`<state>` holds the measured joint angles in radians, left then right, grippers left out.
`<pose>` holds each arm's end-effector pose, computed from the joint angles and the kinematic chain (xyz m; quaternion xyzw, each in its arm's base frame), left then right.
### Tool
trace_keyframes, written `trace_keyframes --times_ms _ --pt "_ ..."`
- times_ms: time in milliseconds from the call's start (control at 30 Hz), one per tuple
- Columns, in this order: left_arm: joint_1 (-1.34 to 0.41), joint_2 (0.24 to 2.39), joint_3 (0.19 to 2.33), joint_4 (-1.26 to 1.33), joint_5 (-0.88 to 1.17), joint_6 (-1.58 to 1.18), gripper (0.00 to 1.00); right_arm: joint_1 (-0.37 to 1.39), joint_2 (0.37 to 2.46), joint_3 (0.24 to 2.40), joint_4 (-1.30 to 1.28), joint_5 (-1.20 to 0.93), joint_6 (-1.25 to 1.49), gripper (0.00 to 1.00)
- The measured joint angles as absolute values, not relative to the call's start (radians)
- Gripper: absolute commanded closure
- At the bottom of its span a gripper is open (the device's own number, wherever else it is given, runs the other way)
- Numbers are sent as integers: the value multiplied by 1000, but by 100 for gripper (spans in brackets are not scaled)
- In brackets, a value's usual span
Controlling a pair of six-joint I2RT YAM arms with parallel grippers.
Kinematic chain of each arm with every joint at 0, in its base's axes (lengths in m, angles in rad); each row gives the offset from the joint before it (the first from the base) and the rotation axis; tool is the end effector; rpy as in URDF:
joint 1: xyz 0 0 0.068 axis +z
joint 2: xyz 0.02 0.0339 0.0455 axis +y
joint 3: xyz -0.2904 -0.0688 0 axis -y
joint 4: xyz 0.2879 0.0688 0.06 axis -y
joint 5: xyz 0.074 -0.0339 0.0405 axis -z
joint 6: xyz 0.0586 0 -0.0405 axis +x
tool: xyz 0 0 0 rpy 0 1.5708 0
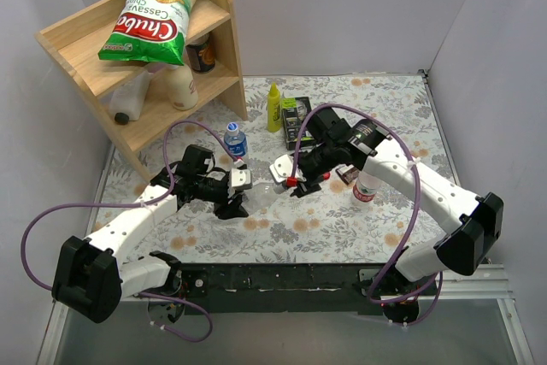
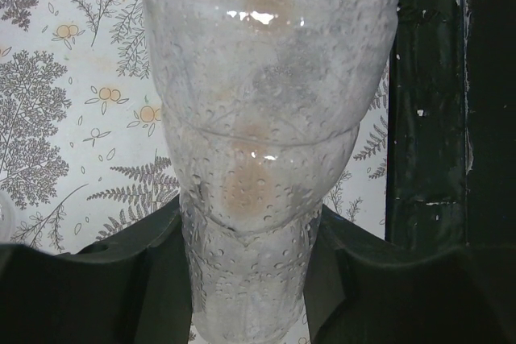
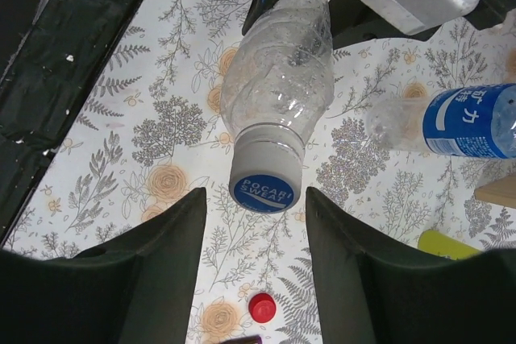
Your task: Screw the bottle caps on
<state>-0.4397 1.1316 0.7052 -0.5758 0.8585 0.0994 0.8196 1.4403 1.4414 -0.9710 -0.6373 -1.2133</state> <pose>0.2018 -0.1440 0.2173 0.3449 0.8102 -0.4369 0.1837 0.2056 0.2712 0.3619 -0.8201 0.3987 0.2385 0.3341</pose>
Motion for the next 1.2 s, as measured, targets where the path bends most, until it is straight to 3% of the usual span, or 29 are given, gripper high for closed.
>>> trace_keyframes --times_ms 433,833,1033,1200 --pt "-440 1145 715 -580 875 102 100 827 1428 1428 -910 -630 -1192 46" --pt "-436 1155 716 -582 883 99 100 833 1428 1447 -944 -639 -1200 79" --pt "-436 1074 641 -440 778 -47 100 809 1518 1525 -931 -622 -972 83" --pt "-435 953 536 -282 620 -213 100 731 1660 1631 -886 -737 -641 89"
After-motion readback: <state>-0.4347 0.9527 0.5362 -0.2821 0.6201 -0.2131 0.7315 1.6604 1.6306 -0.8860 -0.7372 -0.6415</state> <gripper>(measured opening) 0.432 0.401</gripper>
